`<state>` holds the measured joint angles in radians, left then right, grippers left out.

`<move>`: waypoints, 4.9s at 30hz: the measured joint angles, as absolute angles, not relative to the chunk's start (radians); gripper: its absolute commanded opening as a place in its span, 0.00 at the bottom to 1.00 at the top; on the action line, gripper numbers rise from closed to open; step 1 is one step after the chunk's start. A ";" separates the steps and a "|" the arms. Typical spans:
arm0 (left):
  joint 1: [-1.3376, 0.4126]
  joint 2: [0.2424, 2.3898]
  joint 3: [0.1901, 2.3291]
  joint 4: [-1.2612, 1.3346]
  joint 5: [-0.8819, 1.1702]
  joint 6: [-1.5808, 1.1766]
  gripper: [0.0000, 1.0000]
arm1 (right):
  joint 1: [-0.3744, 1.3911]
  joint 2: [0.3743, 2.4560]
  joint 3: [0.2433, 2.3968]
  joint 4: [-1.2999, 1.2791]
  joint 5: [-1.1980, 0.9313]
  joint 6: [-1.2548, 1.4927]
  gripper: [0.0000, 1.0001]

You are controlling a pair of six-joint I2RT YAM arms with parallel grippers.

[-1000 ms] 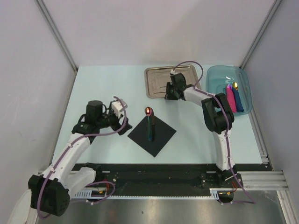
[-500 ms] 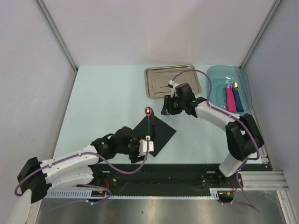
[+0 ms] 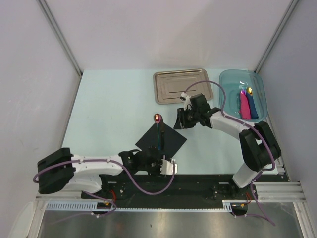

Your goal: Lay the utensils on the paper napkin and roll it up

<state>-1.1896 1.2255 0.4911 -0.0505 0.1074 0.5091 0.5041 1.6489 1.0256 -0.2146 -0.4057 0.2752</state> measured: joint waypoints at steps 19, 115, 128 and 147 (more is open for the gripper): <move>-1.211 1.409 0.591 -0.096 0.014 0.549 0.00 | 0.434 1.650 1.022 -0.215 -0.449 0.274 0.38; -0.654 1.439 0.870 -0.383 0.429 0.235 0.70 | 0.568 1.918 0.980 -0.166 -0.786 0.381 0.01; -0.607 1.573 0.870 -0.383 0.448 0.130 0.72 | 0.559 1.918 0.979 -0.167 -0.811 0.388 0.25; -0.606 1.609 0.911 -0.364 0.477 0.113 0.10 | 0.548 1.911 0.974 -0.191 -0.837 0.380 0.32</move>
<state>-0.6064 1.6089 0.9108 -0.3645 0.4770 0.1127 0.5480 1.9114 0.9741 -0.1913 -0.8368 0.3801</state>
